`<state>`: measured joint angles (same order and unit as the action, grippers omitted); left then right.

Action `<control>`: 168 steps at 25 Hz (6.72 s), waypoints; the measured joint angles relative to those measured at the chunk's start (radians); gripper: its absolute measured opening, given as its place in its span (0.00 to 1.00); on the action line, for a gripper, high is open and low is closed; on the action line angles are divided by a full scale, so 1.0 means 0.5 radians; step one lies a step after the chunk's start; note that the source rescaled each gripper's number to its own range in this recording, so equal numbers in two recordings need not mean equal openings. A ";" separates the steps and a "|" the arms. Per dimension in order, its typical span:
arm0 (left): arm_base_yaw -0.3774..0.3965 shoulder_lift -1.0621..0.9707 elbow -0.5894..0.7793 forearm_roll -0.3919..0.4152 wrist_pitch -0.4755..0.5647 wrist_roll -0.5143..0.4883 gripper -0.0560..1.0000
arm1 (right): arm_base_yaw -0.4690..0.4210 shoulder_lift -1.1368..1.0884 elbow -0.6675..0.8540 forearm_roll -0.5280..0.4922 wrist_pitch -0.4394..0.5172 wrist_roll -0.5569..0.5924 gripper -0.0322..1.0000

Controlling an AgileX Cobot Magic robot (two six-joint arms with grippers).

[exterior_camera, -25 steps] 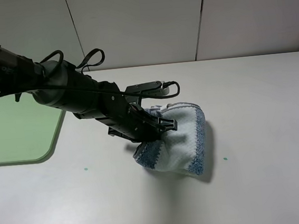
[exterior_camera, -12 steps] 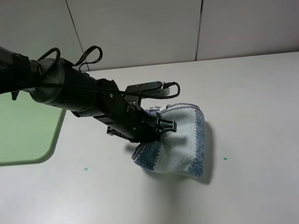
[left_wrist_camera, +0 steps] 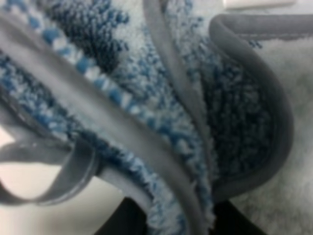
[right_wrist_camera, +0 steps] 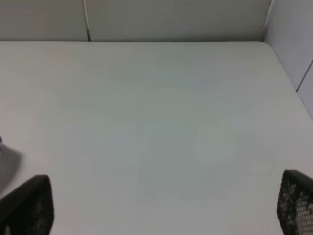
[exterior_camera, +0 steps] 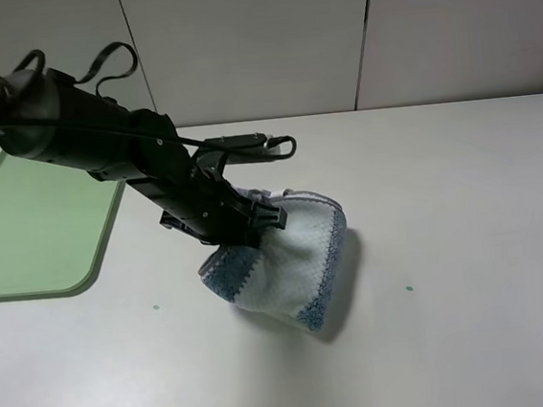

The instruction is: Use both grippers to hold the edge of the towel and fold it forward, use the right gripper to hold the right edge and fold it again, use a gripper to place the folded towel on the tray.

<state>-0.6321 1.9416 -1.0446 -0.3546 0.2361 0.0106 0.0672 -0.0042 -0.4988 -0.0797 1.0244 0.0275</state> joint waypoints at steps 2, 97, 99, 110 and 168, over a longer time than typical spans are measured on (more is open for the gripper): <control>0.053 -0.062 0.000 0.065 0.033 -0.006 0.19 | 0.000 0.000 0.000 0.002 0.000 0.000 1.00; 1.787 -0.395 0.001 1.133 0.352 0.477 1.00 | 0.000 0.000 0.000 0.007 0.000 0.000 1.00; 1.801 -0.449 0.001 1.135 0.350 0.492 1.00 | 0.000 0.000 0.000 0.007 0.000 0.000 1.00; 1.808 -0.881 0.001 1.135 0.559 0.519 1.00 | 0.000 0.000 0.000 0.007 0.000 0.000 1.00; 1.366 -3.887 1.098 0.615 1.645 0.269 1.00 | 0.000 0.000 0.000 0.007 0.000 0.000 1.00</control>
<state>0.0509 -0.0017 -0.4956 -0.0473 1.0585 0.1449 0.0672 -0.0042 -0.4988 -0.0764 1.0244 0.0275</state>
